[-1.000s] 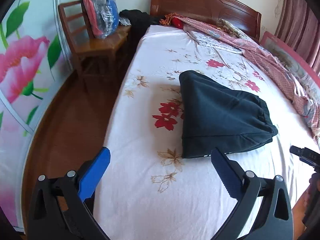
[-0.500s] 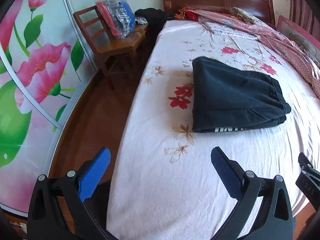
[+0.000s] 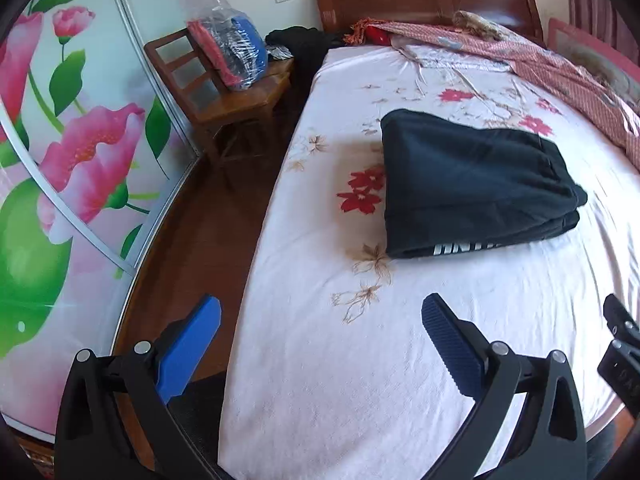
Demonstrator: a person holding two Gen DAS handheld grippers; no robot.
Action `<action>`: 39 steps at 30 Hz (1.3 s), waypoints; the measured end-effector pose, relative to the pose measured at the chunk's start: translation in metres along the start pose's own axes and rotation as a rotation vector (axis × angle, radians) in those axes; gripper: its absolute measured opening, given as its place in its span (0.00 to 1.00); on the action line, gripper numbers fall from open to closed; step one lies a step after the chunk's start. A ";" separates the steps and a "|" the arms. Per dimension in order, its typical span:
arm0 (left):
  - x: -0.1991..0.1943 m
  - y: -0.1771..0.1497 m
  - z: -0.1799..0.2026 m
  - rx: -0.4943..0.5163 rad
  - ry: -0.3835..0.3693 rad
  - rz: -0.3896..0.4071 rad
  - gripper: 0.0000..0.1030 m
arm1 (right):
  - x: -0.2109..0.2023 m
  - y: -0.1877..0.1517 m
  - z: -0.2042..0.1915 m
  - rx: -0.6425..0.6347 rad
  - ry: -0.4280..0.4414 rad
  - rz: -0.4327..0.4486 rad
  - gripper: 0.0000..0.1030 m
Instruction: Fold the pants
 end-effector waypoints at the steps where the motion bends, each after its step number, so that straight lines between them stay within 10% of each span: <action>1: 0.003 -0.002 -0.001 -0.001 -0.010 -0.013 0.98 | 0.000 0.002 0.003 0.017 -0.002 -0.003 0.93; 39: -0.003 0.009 0.000 -0.031 -0.064 0.008 0.98 | -0.009 0.016 0.007 0.058 0.049 -0.007 0.93</action>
Point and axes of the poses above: each gripper's, at about its wrist camera, not at the fingertips, and x roughly the way its jaws point, z to its right, y to its top, the point moved 4 cm from there along x, roughly the way its jaws point, and after that the axes turned 12 degrees about -y, right-handed, at the moved point
